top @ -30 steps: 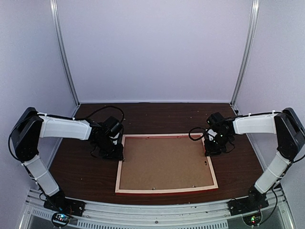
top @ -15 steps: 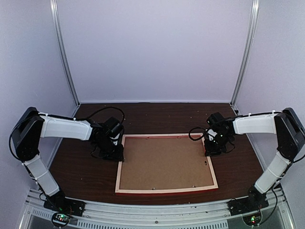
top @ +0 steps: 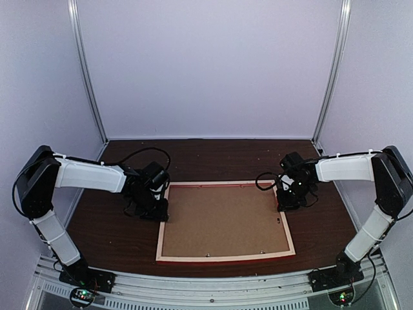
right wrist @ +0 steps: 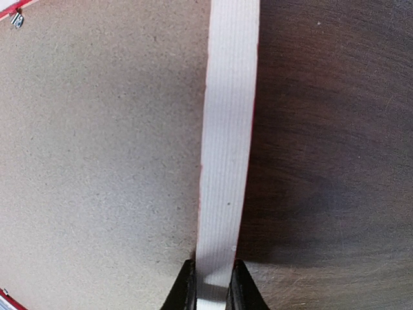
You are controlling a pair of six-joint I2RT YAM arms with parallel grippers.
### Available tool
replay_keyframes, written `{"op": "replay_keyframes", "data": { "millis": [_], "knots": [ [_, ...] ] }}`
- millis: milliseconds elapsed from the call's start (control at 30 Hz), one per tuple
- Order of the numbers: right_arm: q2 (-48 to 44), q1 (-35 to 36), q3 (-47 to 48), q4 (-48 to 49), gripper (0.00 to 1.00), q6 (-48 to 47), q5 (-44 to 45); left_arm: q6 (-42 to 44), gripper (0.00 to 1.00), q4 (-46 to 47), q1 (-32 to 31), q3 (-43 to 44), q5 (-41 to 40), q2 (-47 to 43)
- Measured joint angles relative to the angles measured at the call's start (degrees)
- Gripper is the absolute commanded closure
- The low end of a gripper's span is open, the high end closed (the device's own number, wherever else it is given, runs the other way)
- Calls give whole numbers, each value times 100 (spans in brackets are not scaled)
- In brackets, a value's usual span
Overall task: Put the photo into the frame
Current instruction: Press the fastener onto the backboard.
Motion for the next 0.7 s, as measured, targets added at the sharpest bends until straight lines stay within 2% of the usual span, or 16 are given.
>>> {"op": "replay_keyframes", "data": {
  "millis": [400, 600, 700],
  "knots": [
    [0, 0, 0, 0, 98, 0, 2, 68, 47, -35, -4, 13, -2, -168],
    [0, 0, 0, 0, 98, 2, 2, 118, 48, -33, -4, 146, 13, -144],
    [0, 0, 0, 0, 98, 0, 2, 146, 52, -13, -4, 208, 15, -50]
  ]
}}
